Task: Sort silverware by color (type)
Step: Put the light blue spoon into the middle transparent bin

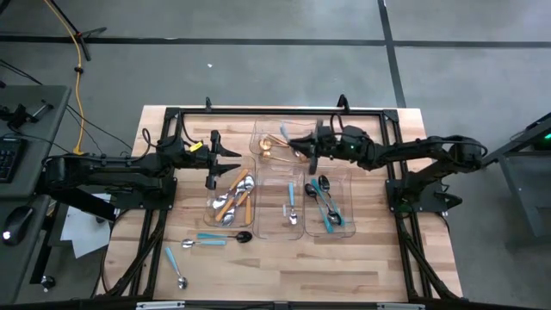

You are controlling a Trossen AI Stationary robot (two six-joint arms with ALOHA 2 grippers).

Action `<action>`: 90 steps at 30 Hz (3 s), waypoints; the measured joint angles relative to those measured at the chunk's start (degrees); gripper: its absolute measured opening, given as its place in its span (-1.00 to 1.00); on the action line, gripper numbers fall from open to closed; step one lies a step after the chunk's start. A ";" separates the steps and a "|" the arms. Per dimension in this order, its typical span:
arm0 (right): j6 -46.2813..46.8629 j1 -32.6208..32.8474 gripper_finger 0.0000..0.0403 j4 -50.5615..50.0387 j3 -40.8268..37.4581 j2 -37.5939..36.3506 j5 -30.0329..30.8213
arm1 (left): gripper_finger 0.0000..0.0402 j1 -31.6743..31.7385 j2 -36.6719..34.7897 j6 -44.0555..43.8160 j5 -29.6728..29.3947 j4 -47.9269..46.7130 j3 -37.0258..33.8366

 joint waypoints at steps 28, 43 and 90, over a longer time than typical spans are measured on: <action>-20.36 12.96 -0.91 -49.86 23.95 17.17 -17.69 | -0.35 0.01 0.00 2.43 -0.22 2.34 0.00; -19.27 12.61 -0.90 -52.65 27.45 22.73 -12.46 | -0.35 0.01 0.02 2.45 -0.22 1.77 0.00; -20.13 12.74 -0.41 -60.73 30.81 15.56 9.14 | -0.35 -0.01 -0.08 3.44 -0.21 1.94 0.00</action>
